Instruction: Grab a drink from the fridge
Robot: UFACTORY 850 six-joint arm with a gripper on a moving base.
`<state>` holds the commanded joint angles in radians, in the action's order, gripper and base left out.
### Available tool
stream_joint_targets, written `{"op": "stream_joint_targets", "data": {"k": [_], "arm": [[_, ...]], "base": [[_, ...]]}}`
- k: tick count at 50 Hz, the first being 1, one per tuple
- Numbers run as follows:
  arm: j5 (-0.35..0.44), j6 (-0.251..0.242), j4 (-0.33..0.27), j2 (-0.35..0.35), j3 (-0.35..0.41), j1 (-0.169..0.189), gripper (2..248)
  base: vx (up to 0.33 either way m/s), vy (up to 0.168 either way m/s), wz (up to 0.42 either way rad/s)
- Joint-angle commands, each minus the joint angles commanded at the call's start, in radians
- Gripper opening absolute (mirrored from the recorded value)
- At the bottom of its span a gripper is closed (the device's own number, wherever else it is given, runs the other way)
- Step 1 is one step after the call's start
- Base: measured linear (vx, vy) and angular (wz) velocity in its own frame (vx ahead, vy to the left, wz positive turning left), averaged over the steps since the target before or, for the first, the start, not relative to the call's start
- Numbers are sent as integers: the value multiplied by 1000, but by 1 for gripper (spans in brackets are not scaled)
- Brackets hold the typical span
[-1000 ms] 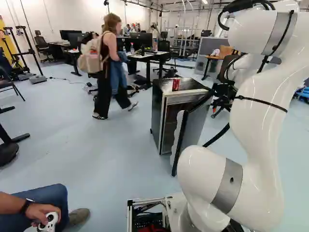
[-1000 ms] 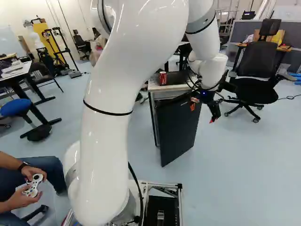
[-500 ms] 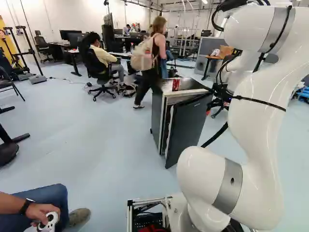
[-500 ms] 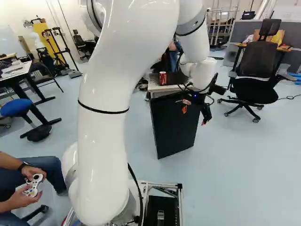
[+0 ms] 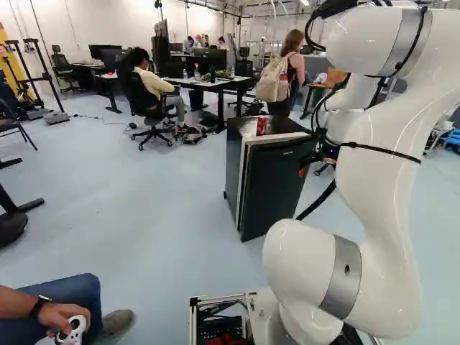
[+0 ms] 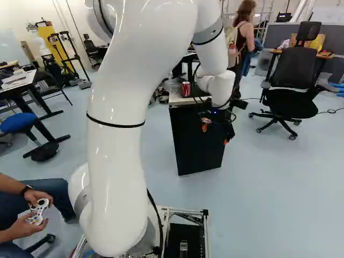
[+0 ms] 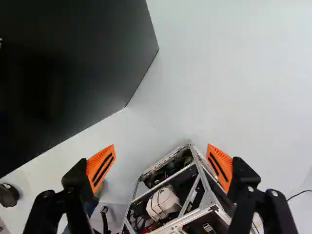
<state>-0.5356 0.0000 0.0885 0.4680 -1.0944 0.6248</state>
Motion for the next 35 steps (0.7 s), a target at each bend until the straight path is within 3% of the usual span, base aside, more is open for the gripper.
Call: {"op": "stream_joint_targets", "data": {"k": [35], "arm": [[173, 0, -68, -73, 104, -105, 247]], "base": [[0, 0, 0]]}}
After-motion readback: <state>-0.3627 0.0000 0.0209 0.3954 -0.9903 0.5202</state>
